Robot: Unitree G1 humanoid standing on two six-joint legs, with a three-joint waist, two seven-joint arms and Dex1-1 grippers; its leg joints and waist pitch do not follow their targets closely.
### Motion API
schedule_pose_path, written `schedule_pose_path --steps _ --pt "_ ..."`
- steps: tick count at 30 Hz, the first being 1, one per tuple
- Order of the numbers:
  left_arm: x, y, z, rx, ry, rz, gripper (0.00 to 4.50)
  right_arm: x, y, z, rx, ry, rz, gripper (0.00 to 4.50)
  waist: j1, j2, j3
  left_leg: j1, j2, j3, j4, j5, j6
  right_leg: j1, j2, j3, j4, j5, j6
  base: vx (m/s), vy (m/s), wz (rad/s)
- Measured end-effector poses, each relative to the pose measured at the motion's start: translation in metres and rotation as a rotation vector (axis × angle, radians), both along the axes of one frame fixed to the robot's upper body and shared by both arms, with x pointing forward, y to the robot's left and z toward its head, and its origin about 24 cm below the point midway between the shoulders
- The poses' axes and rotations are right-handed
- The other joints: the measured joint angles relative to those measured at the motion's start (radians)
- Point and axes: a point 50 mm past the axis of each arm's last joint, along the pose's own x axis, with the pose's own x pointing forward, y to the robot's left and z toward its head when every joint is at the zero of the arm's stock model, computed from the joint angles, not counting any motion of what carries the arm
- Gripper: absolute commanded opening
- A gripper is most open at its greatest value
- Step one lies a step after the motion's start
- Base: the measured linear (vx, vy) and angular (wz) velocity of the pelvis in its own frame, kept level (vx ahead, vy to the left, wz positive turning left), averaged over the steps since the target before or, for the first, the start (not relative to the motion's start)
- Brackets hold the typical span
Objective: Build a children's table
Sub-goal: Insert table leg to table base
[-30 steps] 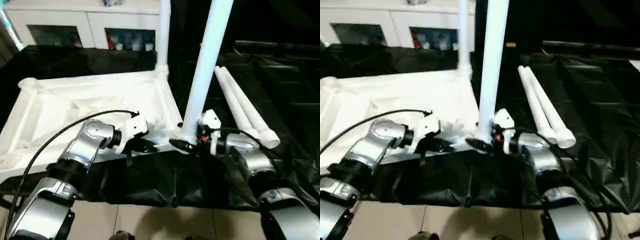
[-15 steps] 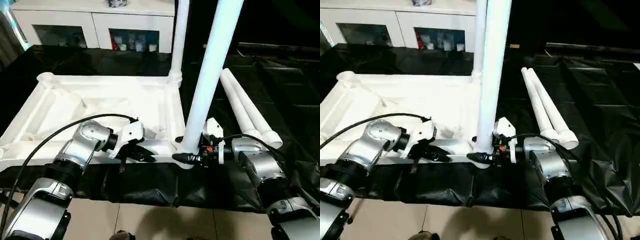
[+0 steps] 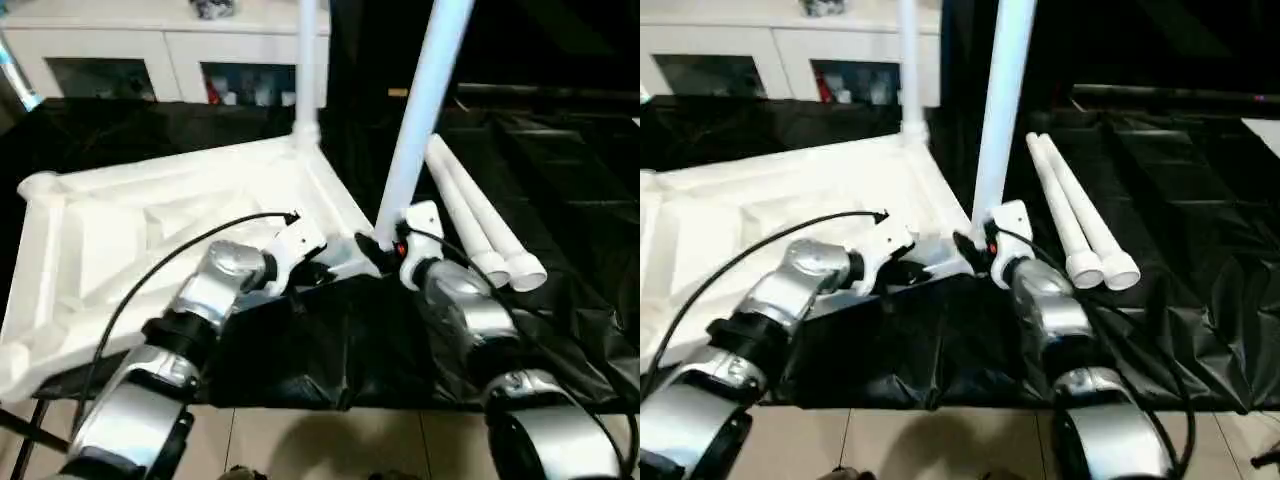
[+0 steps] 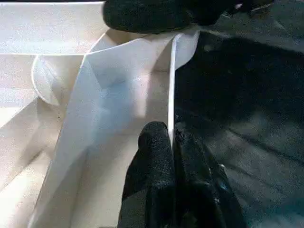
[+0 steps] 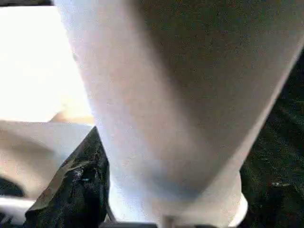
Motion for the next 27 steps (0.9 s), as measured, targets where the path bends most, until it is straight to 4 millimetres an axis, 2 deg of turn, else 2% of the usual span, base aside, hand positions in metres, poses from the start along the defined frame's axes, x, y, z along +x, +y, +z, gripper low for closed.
schedule_pose_path --steps 3,4,6,10,13,18,24,27 --pt "0.000 0.000 0.001 -0.002 -0.002 0.002 0.00 0.000 0.002 0.000 0.003 -0.016 -0.018 2.79 0.000 0.000 0.000 0.000 0.000 0.000 -0.001 0.000 0.000 0.000 0.000 0.000 -0.001 -0.001 0.001 0.000 0.000 0.00" --pt "0.000 0.000 0.001 -0.002 -0.002 0.002 0.00 0.000 0.002 0.000 0.008 -0.015 -0.019 3.13 0.000 0.000 0.000 0.000 0.000 0.000 -0.001 0.000 0.000 0.000 0.000 0.000 -0.001 -0.001 0.001 0.000 0.000 0.00" --pt "0.000 0.000 0.000 -0.001 -0.002 0.002 0.00 0.000 0.002 -0.001 0.037 -0.009 -0.027 3.47 0.000 0.000 0.000 0.000 0.000 0.000 -0.001 0.000 0.000 0.000 0.000 0.000 -0.001 -0.001 0.001 0.000 0.000 0.00" --pt "0.000 0.001 0.001 0.002 -0.006 0.002 0.00 0.000 0.003 -0.001 0.051 -0.020 -0.007 3.82 -0.003 0.000 0.000 0.000 0.000 0.000 -0.001 0.000 0.000 0.000 0.000 0.000 -0.001 0.000 0.001 0.000 0.000 0.00" --pt "-0.001 0.005 0.001 0.005 -0.007 -0.006 0.00 -0.002 0.005 -0.001 0.053 -0.030 0.037 3.82 -0.007 0.000 0.000 0.000 0.001 0.000 -0.001 0.000 0.000 0.000 0.001 0.000 -0.001 0.000 0.001 0.000 0.000 0.00" --pt "-0.004 0.019 0.002 0.001 0.014 -0.060 0.00 -0.009 -0.006 0.000 0.035 -0.033 0.242 3.82 -0.010 0.000 0.000 0.000 0.002 0.000 -0.003 0.000 0.000 -0.001 0.002 -0.002 -0.001 -0.001 0.001 0.000 0.000 0.00" --pt "-0.017 0.038 0.001 -0.006 0.066 -0.241 0.00 -0.034 -0.024 0.001 0.005 -0.029 0.607 3.82 0.008 0.001 0.001 -0.001 0.003 0.000 -0.002 0.000 0.000 0.000 0.002 -0.003 -0.001 -0.001 0.001 0.000 0.000 0.00" --pt "-0.021 0.039 0.001 -0.009 0.094 -0.305 0.00 -0.040 -0.024 0.002 0.006 -0.006 0.712 3.82 0.017 0.002 0.001 -0.001 0.003 0.001 -0.001 0.000 0.000 0.000 0.001 -0.002 0.000 0.000 0.000 0.000 0.000 0.00"
